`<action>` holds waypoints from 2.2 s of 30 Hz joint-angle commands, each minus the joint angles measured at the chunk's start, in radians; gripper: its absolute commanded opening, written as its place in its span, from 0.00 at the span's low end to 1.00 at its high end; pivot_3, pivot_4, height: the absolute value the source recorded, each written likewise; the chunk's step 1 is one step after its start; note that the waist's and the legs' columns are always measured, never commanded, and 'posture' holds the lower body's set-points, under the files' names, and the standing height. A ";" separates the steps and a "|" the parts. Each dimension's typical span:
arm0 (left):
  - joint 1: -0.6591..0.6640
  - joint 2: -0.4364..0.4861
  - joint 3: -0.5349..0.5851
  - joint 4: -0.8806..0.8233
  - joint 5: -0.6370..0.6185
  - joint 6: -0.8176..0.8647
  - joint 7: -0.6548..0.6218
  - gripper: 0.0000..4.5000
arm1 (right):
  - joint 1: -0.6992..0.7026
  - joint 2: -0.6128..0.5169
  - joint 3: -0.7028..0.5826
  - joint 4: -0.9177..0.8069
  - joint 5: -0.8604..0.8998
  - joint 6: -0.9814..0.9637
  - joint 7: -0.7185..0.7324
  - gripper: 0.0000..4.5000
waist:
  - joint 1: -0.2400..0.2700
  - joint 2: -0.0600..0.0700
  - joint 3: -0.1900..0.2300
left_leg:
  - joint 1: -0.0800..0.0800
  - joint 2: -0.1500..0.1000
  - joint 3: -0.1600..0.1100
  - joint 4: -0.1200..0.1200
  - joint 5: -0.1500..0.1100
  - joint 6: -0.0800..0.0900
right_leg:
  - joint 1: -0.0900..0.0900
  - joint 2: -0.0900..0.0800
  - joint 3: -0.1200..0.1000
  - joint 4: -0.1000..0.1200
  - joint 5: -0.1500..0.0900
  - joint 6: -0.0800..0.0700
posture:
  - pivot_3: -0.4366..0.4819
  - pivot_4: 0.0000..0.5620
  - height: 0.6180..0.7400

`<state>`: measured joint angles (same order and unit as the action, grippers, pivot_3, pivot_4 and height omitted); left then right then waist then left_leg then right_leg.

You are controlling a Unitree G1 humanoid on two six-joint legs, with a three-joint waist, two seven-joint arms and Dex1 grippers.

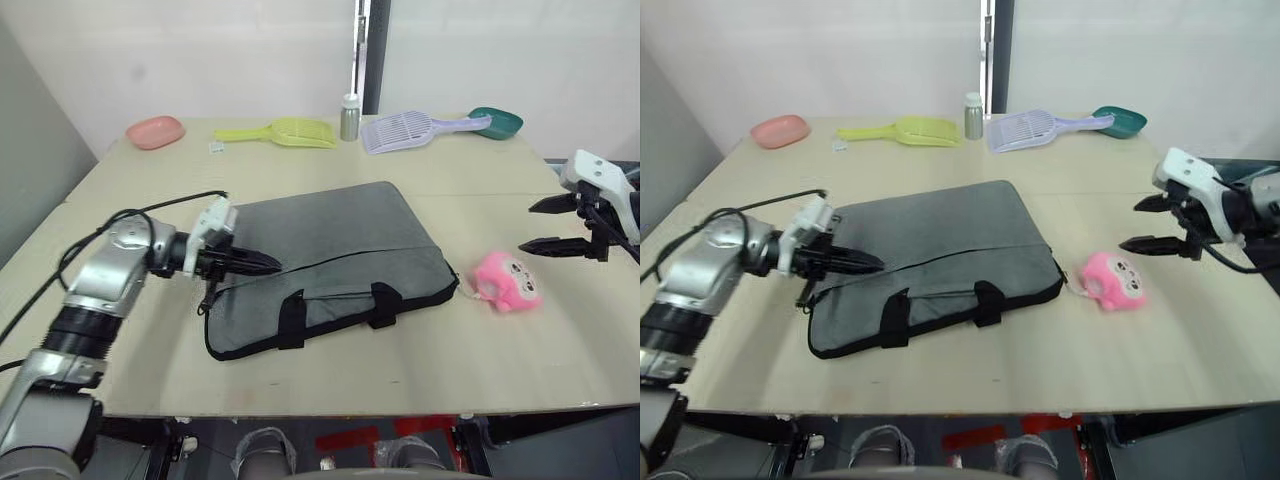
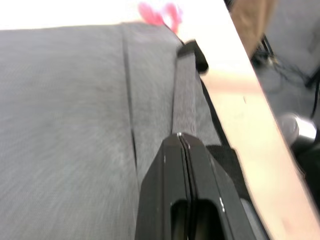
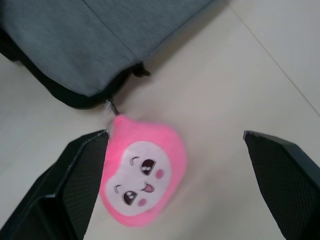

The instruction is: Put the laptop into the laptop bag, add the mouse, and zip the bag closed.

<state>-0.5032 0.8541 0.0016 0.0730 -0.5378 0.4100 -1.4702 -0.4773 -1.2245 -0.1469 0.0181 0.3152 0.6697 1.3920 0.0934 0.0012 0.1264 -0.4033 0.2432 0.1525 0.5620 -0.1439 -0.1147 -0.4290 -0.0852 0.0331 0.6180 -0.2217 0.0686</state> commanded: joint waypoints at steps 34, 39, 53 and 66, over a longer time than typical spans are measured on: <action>0.690 -0.002 0.218 -0.220 0.351 -0.701 0.248 0.73 | 0.113 0.208 0.314 -0.253 -0.191 -0.261 -0.261 1.00 | -0.002 0.000 0.001 | 0.004 0.005 -0.004 0.017 -0.006 -0.009 | 0.005 0.004 0.001 0.012 0.000 0.001 | 0.48 0.27 1.00; 0.625 -0.045 0.149 -0.146 0.367 -0.720 0.297 0.74 | 0.113 0.237 0.354 -0.211 -0.248 -0.318 -0.271 0.88 | -0.003 0.000 0.000 | 0.005 0.005 -0.004 0.019 -0.005 -0.008 | 0.005 0.004 0.002 0.016 0.000 0.001 | 0.48 0.27 1.00; 0.542 0.009 0.130 0.001 0.335 -0.777 0.300 0.00 | 0.171 0.224 0.321 -0.269 -0.196 -0.300 -0.187 0.00 | -0.001 0.000 -0.004 | 0.016 0.005 -0.004 0.023 -0.008 -0.012 | 0.013 0.004 0.004 0.023 0.000 0.001 | 0.48 0.27 1.00; 0.531 0.180 0.238 0.155 0.207 -0.620 0.129 0.00 | 0.148 0.320 0.419 -0.506 -0.086 -0.087 -0.199 0.00 | -0.011 0.000 -0.003 | 0.017 0.005 -0.001 0.021 -0.008 -0.012 | 0.010 0.005 0.007 0.023 -0.001 0.000 | 0.48 0.27 1.00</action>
<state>0.0380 1.0080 0.2028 0.1899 -0.3251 -0.1987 -1.3274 -0.2981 -0.9192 0.2604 -0.4421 0.2325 0.5895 1.2010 0.0819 0.0015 0.1231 -0.3866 0.2484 0.1511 0.5826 -0.1519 -0.1274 -0.4189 -0.0805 0.0399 0.6409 -0.2225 0.0691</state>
